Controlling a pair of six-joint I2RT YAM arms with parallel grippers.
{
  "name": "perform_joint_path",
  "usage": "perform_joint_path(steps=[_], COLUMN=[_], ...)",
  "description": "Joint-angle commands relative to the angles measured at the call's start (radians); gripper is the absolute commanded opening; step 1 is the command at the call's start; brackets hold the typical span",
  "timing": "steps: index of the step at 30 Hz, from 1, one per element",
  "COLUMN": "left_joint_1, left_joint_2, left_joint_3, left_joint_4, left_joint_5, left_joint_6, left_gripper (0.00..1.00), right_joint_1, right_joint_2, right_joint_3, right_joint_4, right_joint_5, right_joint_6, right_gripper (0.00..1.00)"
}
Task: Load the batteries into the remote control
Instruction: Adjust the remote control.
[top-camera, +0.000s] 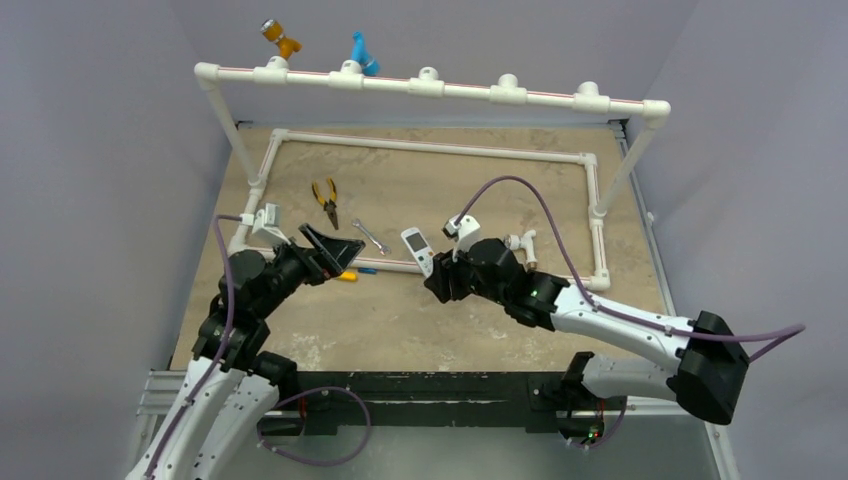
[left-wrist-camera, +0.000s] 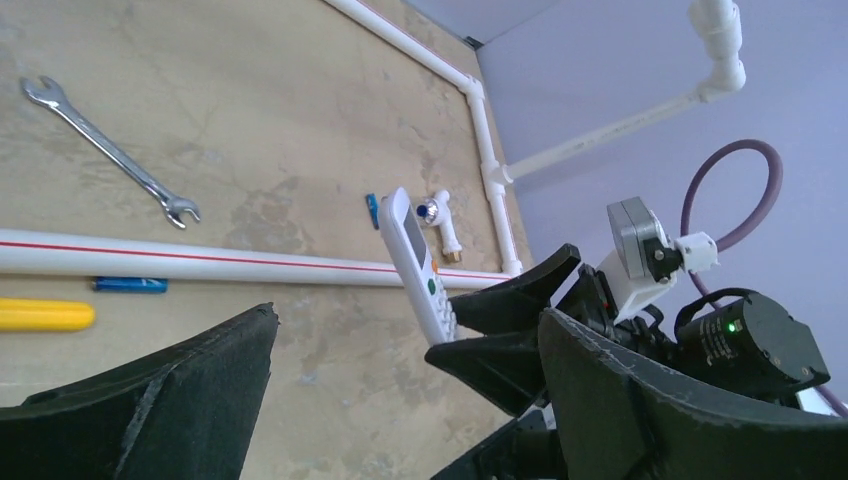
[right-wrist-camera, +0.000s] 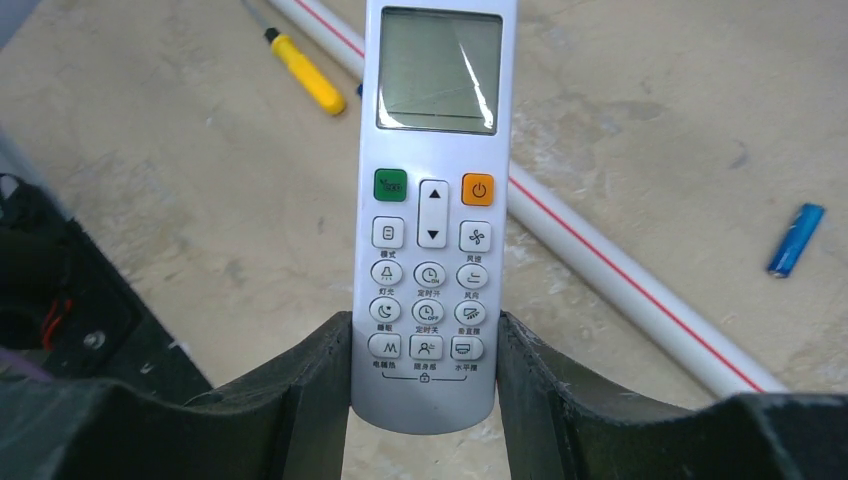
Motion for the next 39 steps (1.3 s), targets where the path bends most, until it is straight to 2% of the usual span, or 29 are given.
perform_joint_path(steps=[1, 7, 17, 25, 28, 32, 34, 39], left_joint_1=[-0.019, -0.066, -0.185, -0.191, -0.194, -0.201, -0.204, -0.21], left_joint_2=[0.054, 0.119, 0.245, 0.236, 0.239, 0.237, 0.234, 0.23], left_joint_3=[-0.025, -0.03, -0.021, -0.032, -0.042, -0.061, -0.067, -0.075], left_joint_4=[0.216, 0.246, 0.197, 0.166, 0.174, 0.206, 0.211, 0.216], left_joint_5=[0.104, 0.113, 0.036, 0.004, 0.007, 0.022, 0.024, 0.022], left_joint_6=[-0.13, -0.138, -0.142, -0.14, -0.146, -0.161, -0.165, -0.169], left_gripper=[1.0, 0.99, 0.86, 0.81, 0.73, 0.54, 0.47, 0.46], right_joint_1=[0.047, 0.089, 0.2, 0.279, 0.299, 0.31, 0.313, 0.314], right_joint_2=[-0.086, -0.111, -0.045, -0.018, -0.01, -0.004, -0.007, -0.01], right_joint_3=[-0.04, -0.043, 0.048, 0.085, 0.093, 0.094, 0.092, 0.103], right_joint_4=[0.047, 0.08, 0.083, 0.07, 0.076, 0.083, 0.09, 0.116], right_joint_5=[-0.034, -0.057, 0.002, 0.07, 0.081, 0.122, 0.16, 0.208], right_joint_6=[0.109, 0.148, 0.127, 0.114, 0.106, 0.104, 0.105, 0.091], right_gripper=[0.14, 0.14, 0.14, 0.13, 0.13, 0.13, 0.13, 0.13])
